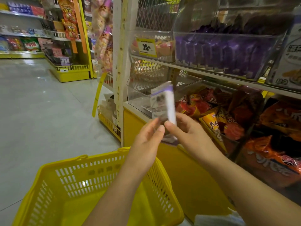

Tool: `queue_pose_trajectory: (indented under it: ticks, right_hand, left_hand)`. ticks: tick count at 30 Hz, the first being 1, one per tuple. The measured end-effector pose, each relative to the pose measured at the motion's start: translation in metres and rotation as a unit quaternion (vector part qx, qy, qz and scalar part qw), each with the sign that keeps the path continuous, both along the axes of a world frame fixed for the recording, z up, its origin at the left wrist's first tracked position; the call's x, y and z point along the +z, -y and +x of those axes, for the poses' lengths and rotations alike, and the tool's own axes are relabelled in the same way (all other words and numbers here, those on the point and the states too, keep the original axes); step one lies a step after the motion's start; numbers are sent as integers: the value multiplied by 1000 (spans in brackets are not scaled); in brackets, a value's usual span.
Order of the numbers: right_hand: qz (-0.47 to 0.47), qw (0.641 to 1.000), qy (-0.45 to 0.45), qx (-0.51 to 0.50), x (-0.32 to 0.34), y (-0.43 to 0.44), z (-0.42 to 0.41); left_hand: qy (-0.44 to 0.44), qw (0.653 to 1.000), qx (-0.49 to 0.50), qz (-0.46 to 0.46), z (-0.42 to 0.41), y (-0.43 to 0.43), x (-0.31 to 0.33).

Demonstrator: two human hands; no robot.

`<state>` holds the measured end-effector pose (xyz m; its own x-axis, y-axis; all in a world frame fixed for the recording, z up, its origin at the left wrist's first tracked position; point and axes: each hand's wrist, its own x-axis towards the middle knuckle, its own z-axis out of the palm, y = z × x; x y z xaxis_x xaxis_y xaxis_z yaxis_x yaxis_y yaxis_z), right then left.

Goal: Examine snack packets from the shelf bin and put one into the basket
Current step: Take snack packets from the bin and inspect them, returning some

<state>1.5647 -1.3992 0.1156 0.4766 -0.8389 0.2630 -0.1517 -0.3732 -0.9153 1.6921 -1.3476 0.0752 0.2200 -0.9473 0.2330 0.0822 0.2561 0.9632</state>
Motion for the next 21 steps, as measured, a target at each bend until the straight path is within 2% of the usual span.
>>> queue_pose_trajectory:
  ticks: [3,7,10,13,15,18,21]
  right_hand:
    - [-4,996,-60,63,-3,-4,4]
    - [-43,990,-126,46,-1,-2,0]
    - [-31,996,-82,5,2,2,-4]
    - [47,998,-25,-35,6,10,-10]
    - [123,992,-2,-6,7,15,-16]
    - [180,979,-8,92,7,14,-20]
    - [210,970,23,117,8,13,-19]
  left_hand:
    - [-49,998,-4,26,-1,2,-7]
    - [-93,994,39,34,8,4,-12]
    - [-147,989,12,17,12,5,-12]
    - [-194,979,-69,-7,17,2,-7]
    - [-236,963,-131,-6,22,0,-6]
    - [-277,939,-203,26,27,-5,-8]
    - [-241,948,-195,67,27,-3,-11]
